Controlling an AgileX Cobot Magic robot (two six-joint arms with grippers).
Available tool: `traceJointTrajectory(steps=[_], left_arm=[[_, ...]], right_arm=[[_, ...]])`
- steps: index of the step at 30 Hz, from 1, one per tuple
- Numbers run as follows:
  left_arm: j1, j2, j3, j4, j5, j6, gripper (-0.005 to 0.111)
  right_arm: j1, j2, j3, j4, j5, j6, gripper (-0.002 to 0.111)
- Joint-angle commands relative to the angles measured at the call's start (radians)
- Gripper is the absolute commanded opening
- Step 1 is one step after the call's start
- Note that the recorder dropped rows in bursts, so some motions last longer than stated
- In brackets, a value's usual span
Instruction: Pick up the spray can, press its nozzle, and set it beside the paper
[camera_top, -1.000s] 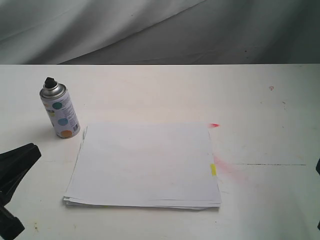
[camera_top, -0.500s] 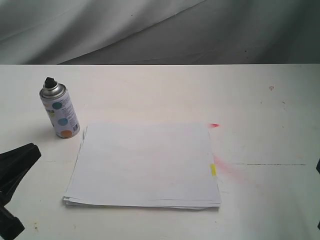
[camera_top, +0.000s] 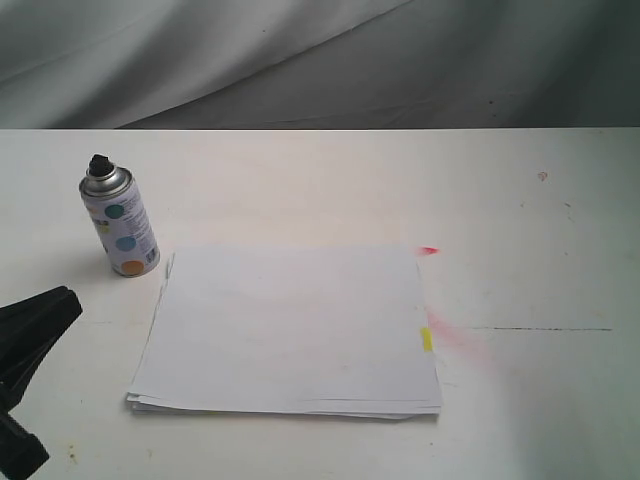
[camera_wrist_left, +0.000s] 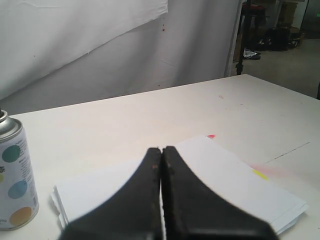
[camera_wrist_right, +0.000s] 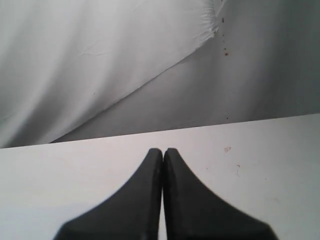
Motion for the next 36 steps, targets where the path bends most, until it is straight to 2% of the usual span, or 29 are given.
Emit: traceJointTrajectory(steps=[1,3,4,7,8,10,12,15,19,36], left_arm=[[-0.005,-0.003,0.005,-0.013,0.001,0.005,0.0],[-0.005,-0.003,0.005,-0.013,0.001,0.005,0.0],[-0.005,-0.003,0.005,-0.013,0.001,0.005,0.0],[-0.005,-0.003,0.005,-0.013,0.001,0.005,0.0],[-0.005,-0.003,0.005,-0.013,0.001,0.005,0.0],[-0.005,-0.003,0.005,-0.013,0.001,0.005,0.0],[-0.005,-0.003,0.005,-0.013,0.001,0.005,0.0],[-0.005,-0.003,0.005,-0.013,0.001,0.007,0.0],[-0.005,-0.003,0.005,-0.013,0.001,0.007,0.0],[-0.005,-0.003,0.003,-0.015,0.001,0.008,0.0]], right_arm=[[-0.007,-0.018,0.007,0.004,-0.039,0.004,0.0],[-0.007,-0.018,0.007,-0.072,-0.039,0.052,0.0],[-0.007,-0.018,0.007,-0.191,-0.045,0.147,0.0],[-0.007,-0.018,0.007,-0.612,-0.072,0.611,0.0],[-0.007,-0.018,0.007,-0.845,-0.081,0.829,0.0],[-0.007,-0.018,0.033,-1.037,-0.092,1.002,0.0],[-0.007,-0.018,0.05,-1.12,-0.092,1.1,0.0],[-0.007,-0.018,0.05,-1.177,-0.075,1.125,0.0],[-0.007,-0.018,0.05,-1.151,0.057,1.2,0.0],[-0.007,-0.018,0.05,-1.149,0.062,1.2,0.0]])
